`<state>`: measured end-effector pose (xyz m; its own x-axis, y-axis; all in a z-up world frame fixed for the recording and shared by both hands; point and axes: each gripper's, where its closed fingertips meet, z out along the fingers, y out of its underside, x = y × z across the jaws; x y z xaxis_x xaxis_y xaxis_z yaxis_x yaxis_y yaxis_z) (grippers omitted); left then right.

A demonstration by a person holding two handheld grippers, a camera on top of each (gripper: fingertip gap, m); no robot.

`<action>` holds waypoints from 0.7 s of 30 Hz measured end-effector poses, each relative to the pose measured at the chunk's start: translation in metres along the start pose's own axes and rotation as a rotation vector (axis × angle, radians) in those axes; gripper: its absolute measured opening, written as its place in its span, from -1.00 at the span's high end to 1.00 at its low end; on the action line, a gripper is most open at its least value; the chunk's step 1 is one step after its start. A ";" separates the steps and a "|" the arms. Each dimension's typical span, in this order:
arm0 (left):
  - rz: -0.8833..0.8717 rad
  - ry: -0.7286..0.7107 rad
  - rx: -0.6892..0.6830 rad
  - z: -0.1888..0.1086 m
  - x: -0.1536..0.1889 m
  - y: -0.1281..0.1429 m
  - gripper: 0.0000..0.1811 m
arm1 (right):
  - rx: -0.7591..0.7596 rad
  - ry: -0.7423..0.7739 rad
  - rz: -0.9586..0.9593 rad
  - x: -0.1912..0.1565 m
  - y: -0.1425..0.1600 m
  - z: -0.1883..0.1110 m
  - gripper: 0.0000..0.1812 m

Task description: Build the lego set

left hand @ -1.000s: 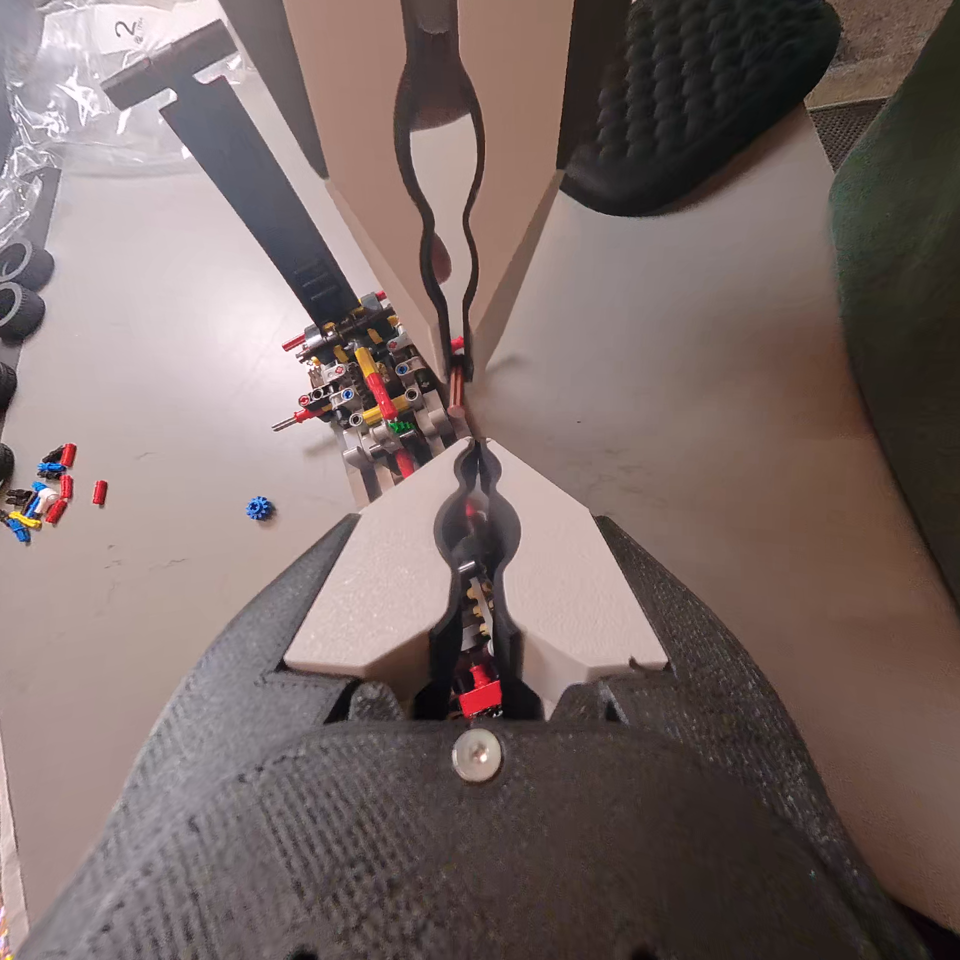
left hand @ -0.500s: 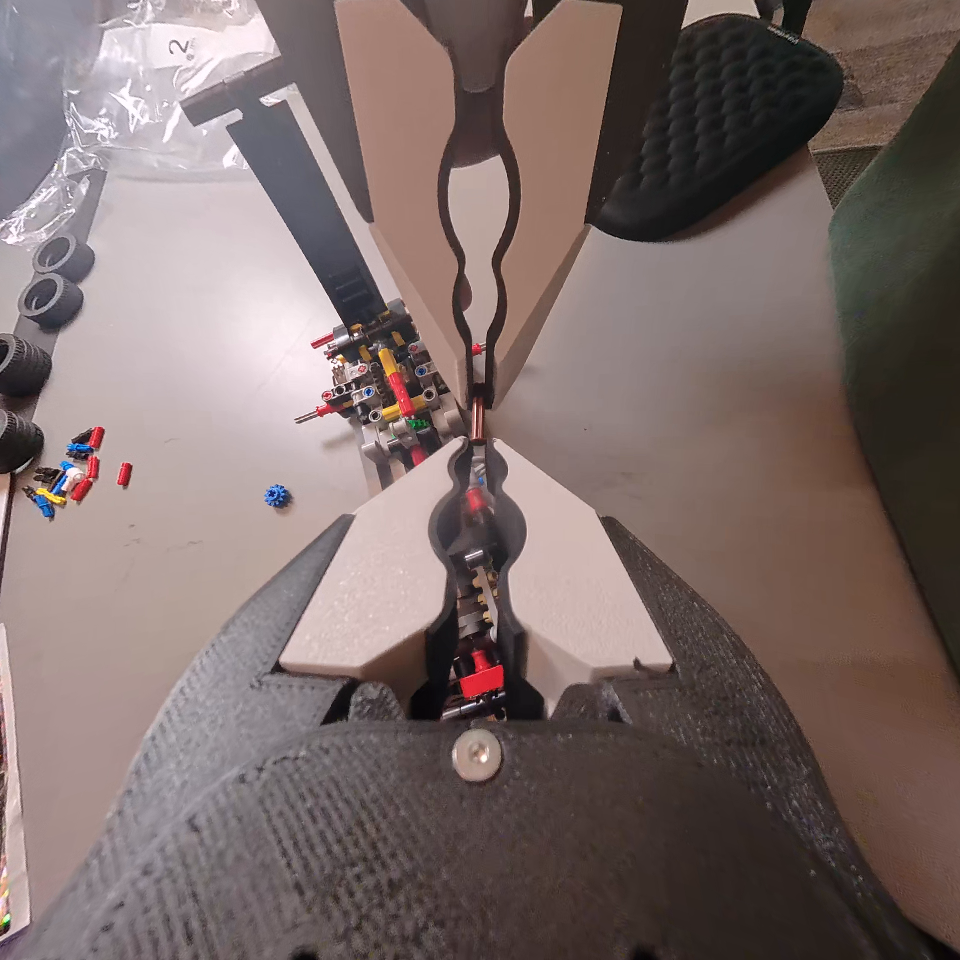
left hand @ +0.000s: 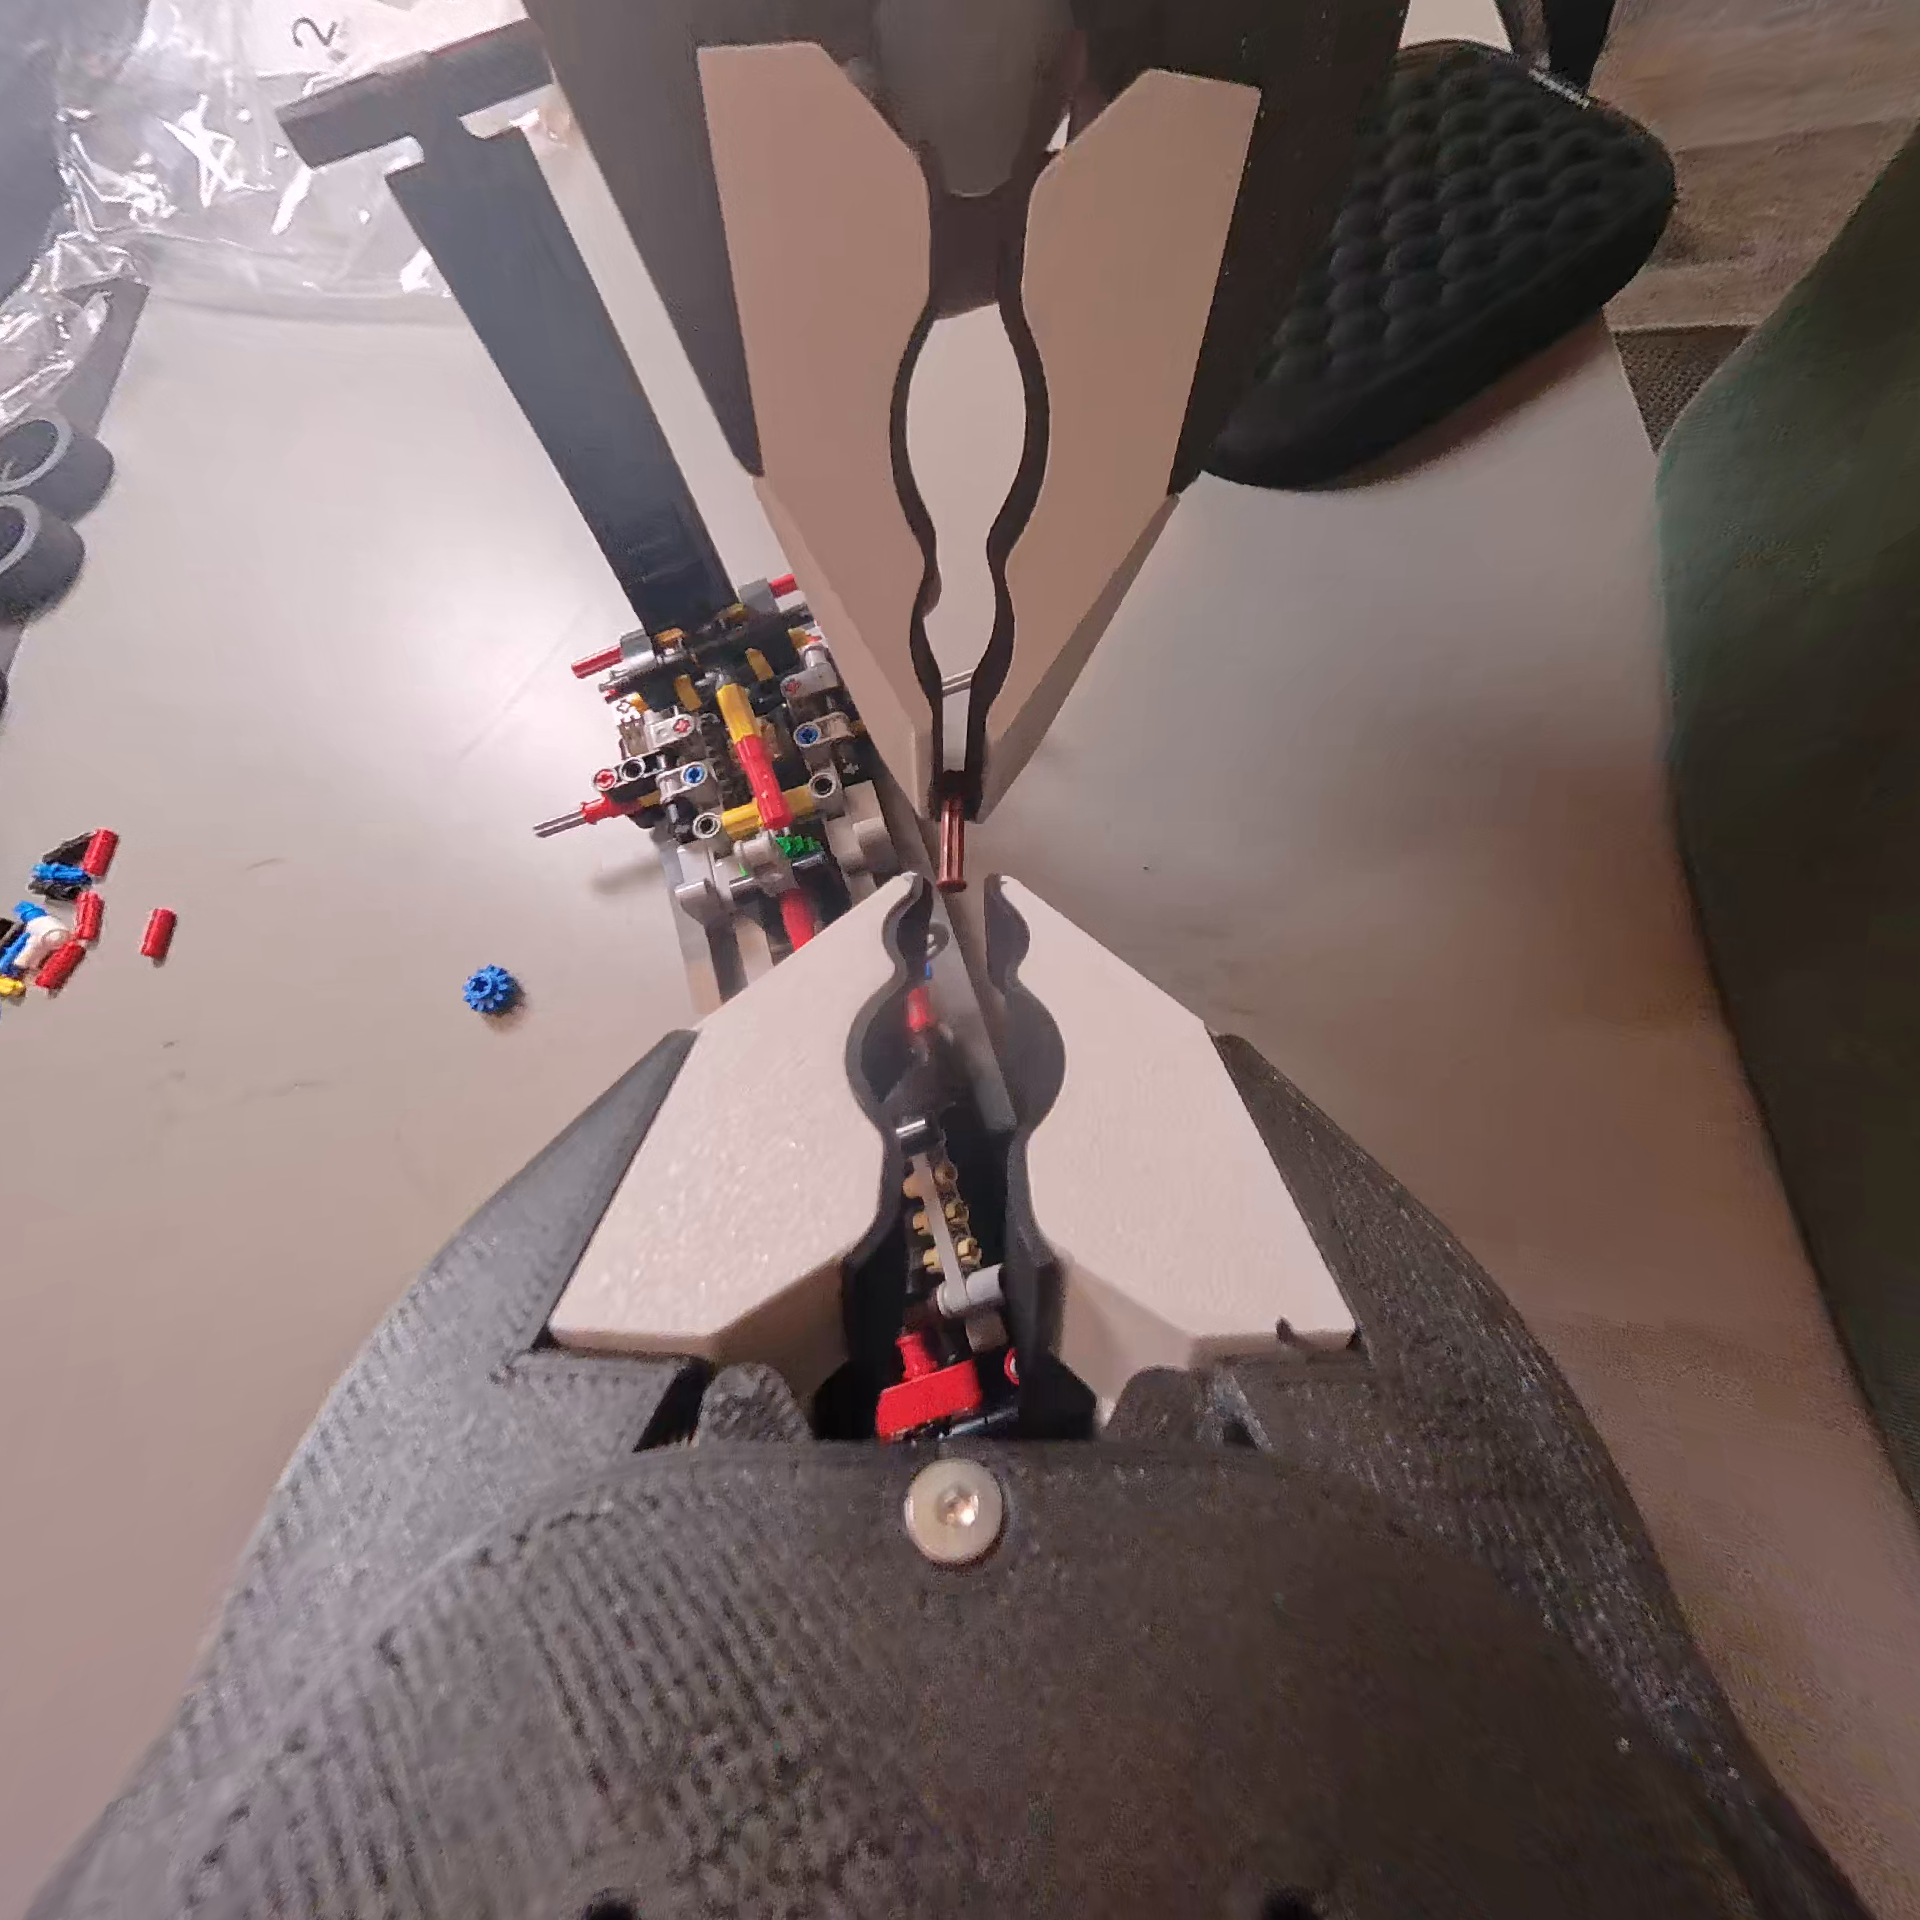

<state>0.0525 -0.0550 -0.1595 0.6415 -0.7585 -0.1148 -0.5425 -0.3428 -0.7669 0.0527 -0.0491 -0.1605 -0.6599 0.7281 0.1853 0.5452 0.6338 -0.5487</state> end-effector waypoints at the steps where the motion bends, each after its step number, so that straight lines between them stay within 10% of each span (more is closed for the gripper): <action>1: 0.004 0.003 -0.002 0.001 0.000 0.000 0.94 | -0.004 -0.002 -0.003 0.000 -0.001 0.000 0.99; 21: -0.155 -0.124 -0.146 0.010 -0.043 0.018 0.97 | -0.212 0.295 -0.096 0.040 0.046 -0.004 0.86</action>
<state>0.0207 -0.0224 -0.1748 0.7799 -0.6199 -0.0867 -0.4995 -0.5328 -0.6831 0.0536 0.0102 -0.1755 -0.5523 0.6874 0.4717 0.6037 0.7200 -0.3424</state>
